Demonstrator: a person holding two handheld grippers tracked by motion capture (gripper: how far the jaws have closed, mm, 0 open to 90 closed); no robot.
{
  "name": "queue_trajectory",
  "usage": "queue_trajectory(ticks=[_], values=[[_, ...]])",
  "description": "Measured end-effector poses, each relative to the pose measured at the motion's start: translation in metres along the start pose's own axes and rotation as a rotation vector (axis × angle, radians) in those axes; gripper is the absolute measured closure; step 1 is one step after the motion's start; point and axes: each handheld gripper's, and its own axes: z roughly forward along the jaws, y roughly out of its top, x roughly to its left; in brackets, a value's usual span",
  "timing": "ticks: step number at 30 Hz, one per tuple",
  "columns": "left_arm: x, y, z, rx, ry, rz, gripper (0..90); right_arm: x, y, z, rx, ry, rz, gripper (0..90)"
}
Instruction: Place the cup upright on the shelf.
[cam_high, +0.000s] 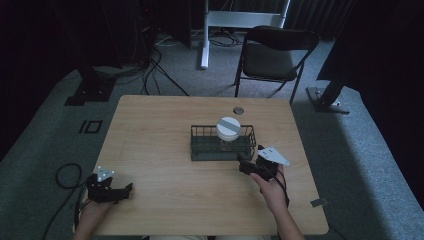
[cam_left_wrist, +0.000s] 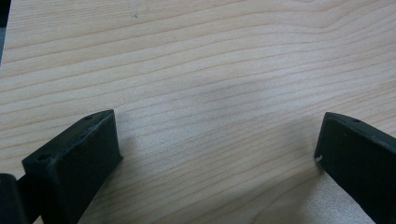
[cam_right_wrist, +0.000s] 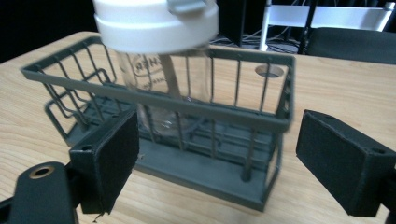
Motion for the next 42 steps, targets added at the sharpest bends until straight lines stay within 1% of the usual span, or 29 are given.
queue_trajectory(ticks=[3, 4, 7, 9, 11, 13, 15, 16, 17, 18, 19, 21, 23, 27, 33, 36, 42], values=[[0.000, 0.000, 0.000, 0.000, 0.000, 0.000, 0.1, -0.003, -0.004, 0.000, 0.005, -0.005, 0.010, 13.0], [0.000, 0.000, 0.000, 0.000, 0.000, 0.000, 0.2, -0.006, -0.010, 0.000, 0.019, -0.012, 0.012, 13.1], [0.000, 0.000, 0.000, 0.000, 0.000, 0.000, 0.2, -0.008, -0.014, 0.000, 0.027, -0.013, 0.015, 13.1], [0.000, 0.000, 0.000, 0.000, 0.000, 0.000, 0.2, -0.009, -0.016, -0.001, 0.030, -0.015, 0.013, 13.1], [0.000, 0.000, 0.000, 0.000, 0.000, 0.000, 0.2, -0.014, -0.023, -0.001, 0.051, -0.009, 0.006, 13.1], [0.000, 0.000, 0.000, 0.000, 0.000, -0.001, 0.2, -0.015, -0.024, -0.002, 0.056, -0.009, 0.003, 13.1], [0.000, 0.000, 0.000, 0.000, 0.000, 0.000, 0.2, -0.020, -0.028, -0.004, 0.073, -0.011, -0.009, 13.1], [0.000, 0.000, 0.000, 0.000, 0.000, 0.000, 0.2, -0.020, -0.028, -0.004, 0.073, -0.011, -0.009, 13.1], [0.000, 0.000, 0.000, 0.000, 0.000, 0.000, 0.2, -0.024, -0.031, -0.005, 0.084, -0.025, -0.015, 13.1], [0.000, 0.000, 0.000, 0.000, 0.000, 0.000, 0.2, -0.024, -0.031, -0.005, 0.084, -0.025, -0.015, 13.1], [0.000, 0.000, 0.000, 0.000, 0.000, 0.000, 0.2, -0.029, -0.035, -0.007, 0.098, -0.033, -0.017, 13.0], [0.000, 0.000, 0.000, 0.000, 0.000, 0.000, 0.2, -0.031, -0.036, -0.007, 0.105, -0.040, -0.022, 13.0], [0.000, 0.000, 0.000, 0.000, 0.000, 0.000, 0.2, -0.039, -0.041, -0.011, 0.122, -0.053, -0.019, 13.0], [0.000, 0.000, 0.000, 0.001, 0.000, 0.001, 0.2, -0.048, -0.046, -0.016, 0.148, -0.061, -0.008, 13.1], [0.000, 0.000, 0.000, 0.000, 0.000, 0.001, 0.2, -0.059, -0.054, -0.021, 0.192, -0.067, -0.008, 13.0], [0.000, 0.000, 0.000, 0.000, 0.000, 0.001, 0.2, -0.064, -0.056, -0.023, 0.204, -0.081, 0.007, 13.0], [0.000, 0.000, 0.000, 0.000, 0.000, 0.001, 0.2, -0.077, -0.060, -0.026, 0.231, -0.131, 0.031, 12.9]])
